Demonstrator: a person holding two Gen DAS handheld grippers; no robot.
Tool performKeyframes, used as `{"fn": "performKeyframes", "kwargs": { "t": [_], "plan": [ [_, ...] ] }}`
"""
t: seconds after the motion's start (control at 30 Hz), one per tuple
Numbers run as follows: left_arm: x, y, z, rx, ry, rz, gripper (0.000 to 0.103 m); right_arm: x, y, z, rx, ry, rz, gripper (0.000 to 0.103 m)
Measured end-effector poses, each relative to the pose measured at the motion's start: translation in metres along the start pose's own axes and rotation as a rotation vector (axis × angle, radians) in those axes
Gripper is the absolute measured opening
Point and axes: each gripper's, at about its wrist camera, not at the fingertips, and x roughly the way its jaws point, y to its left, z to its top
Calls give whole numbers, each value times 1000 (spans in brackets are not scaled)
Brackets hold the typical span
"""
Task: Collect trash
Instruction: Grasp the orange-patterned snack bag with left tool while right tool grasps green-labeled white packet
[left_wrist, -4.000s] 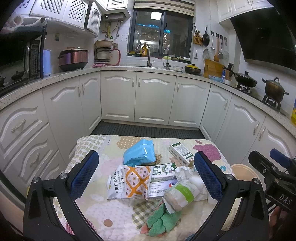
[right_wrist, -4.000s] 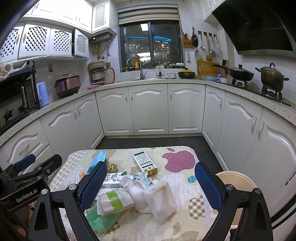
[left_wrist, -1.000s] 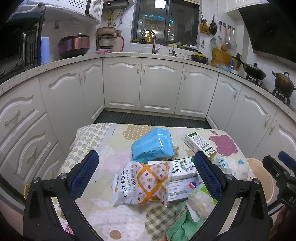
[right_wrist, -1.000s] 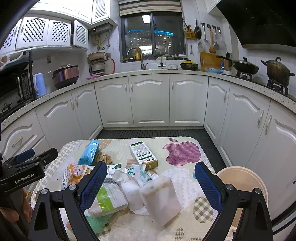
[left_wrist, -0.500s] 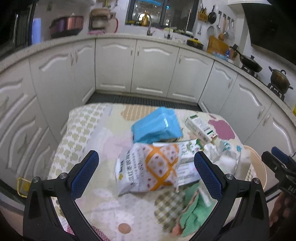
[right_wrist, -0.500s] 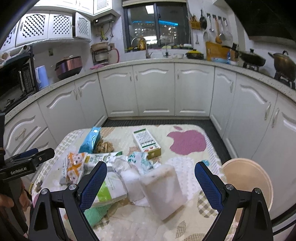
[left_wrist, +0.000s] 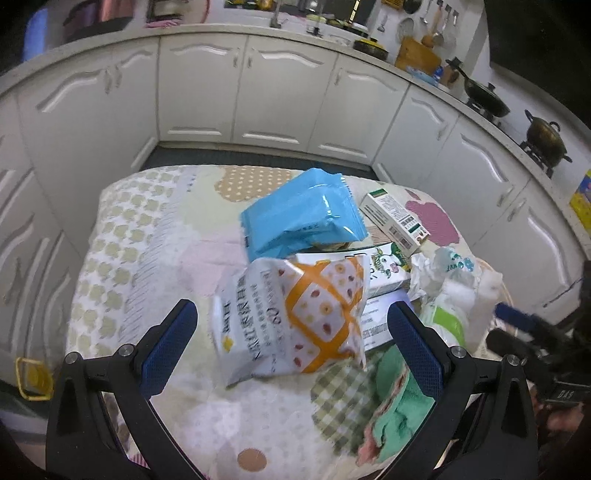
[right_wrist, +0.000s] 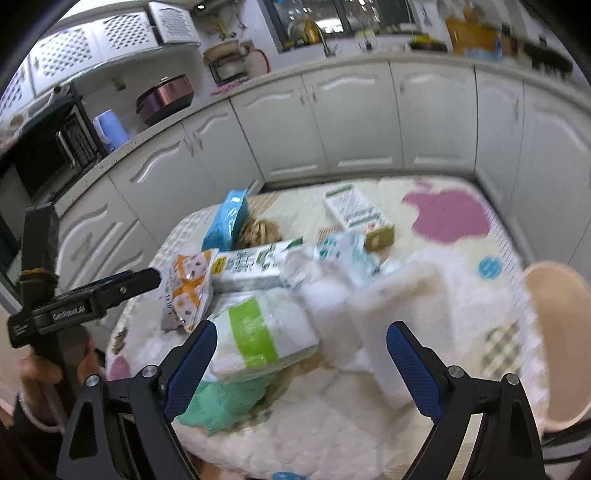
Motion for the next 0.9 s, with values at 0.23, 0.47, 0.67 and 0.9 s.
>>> {"fn": "performKeyframes", "kwargs": {
  "t": [0.23,0.47,0.67,0.9],
  "plan": [
    [21,0,25,-1,21,-8,102,9,-3,0,88,36,57,93],
    [30,-5,36,145,50,-58,102,11,8,-1,82,96,90,93],
    [50,-6,32,217,130,-111,102,34,0,-9,194,146,141,80],
    [57,0,23,200,178,-172,63,35,4,-6,186,103,132,24]
  ]
}}
